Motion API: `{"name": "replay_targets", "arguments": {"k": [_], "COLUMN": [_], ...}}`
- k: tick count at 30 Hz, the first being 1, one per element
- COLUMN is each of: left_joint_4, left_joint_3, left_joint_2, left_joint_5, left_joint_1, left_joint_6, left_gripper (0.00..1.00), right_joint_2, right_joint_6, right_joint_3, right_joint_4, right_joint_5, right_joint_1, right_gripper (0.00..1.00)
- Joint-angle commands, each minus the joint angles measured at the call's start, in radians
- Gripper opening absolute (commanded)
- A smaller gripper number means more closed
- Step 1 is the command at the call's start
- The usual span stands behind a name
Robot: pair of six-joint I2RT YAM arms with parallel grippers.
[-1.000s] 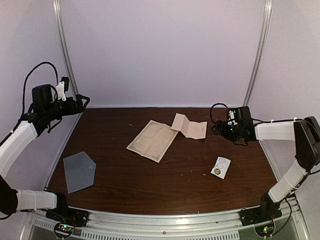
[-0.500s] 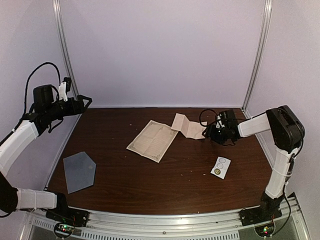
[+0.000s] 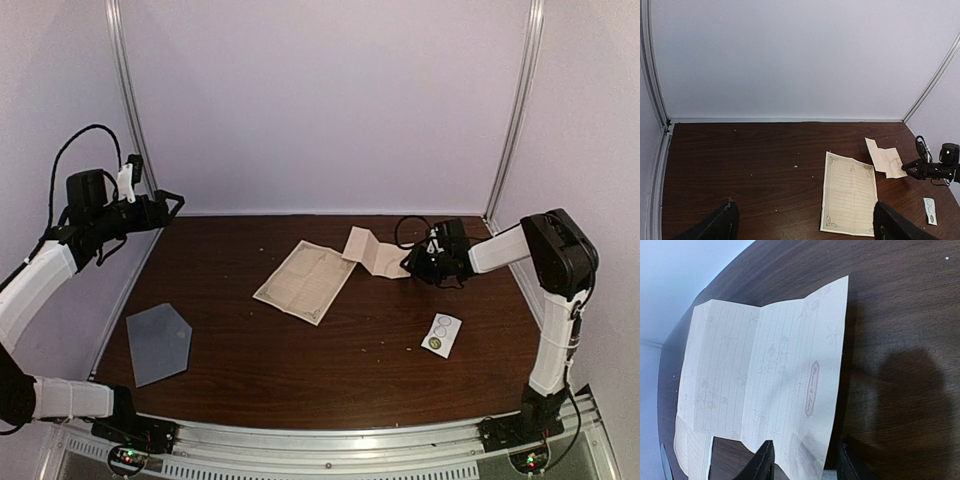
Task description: Place the letter into the envelope and seal it
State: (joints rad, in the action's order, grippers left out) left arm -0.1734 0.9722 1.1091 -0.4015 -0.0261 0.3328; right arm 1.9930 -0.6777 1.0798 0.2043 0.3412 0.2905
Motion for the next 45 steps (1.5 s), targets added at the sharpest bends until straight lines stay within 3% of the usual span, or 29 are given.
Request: {"name": "replay_targets", "arguments": {"k": [1,7,12,19,25,34,40,45], "left_joint_4": [0.045,0.045,0.045,0.046,0.062,0.157,0.418,0.419], "left_joint_3": [-0.007,-0.007,-0.008,-0.015,-0.021,-0.041,-0.136,-0.091], "left_joint_2": [-0.014,-0.015,-0.012,-0.01,0.014,0.082,0.063,0.083], "left_joint_5": [-0.016,-0.015,-0.018,0.001,-0.002,-0.124,-0.18,-0.267], "left_joint_1": [0.0,0.0,0.0,-0.004,-0.089,-0.327,-0.468,-0.485], "left_joint_6": [0.008,0.008,0.009,0.008,-0.024,-0.021,0.126,0.106], "left_gripper": [0.94,0.94,0.94,0.94,0.93,0.94,0.95,0.98], "right_joint_2": [0.03,0.049,0.049,-0.073,-0.247,-0.481,-0.624,-0.675], "right_joint_6": [-0.023,-0.043,-0.067,-0.05,0.032,0.357,0.469,0.536], "right_joint_3": [0.037,0.043,0.033,-0.016,-0.085,-0.021,0.022,0.072], "right_joint_4": [0.023,0.045,0.094,0.161,0.155,-0.236,-0.394,-0.507], "right_joint_5": [0.007,0.007,0.031,0.052,0.128,0.274,0.403,0.501], "right_joint_1": [0.007,0.009,0.009,0.009,0.011,0.123,0.258,0.325], "right_gripper": [0.4,0.25,0.0,0.0,0.0,0.0,0.0,0.0]}}
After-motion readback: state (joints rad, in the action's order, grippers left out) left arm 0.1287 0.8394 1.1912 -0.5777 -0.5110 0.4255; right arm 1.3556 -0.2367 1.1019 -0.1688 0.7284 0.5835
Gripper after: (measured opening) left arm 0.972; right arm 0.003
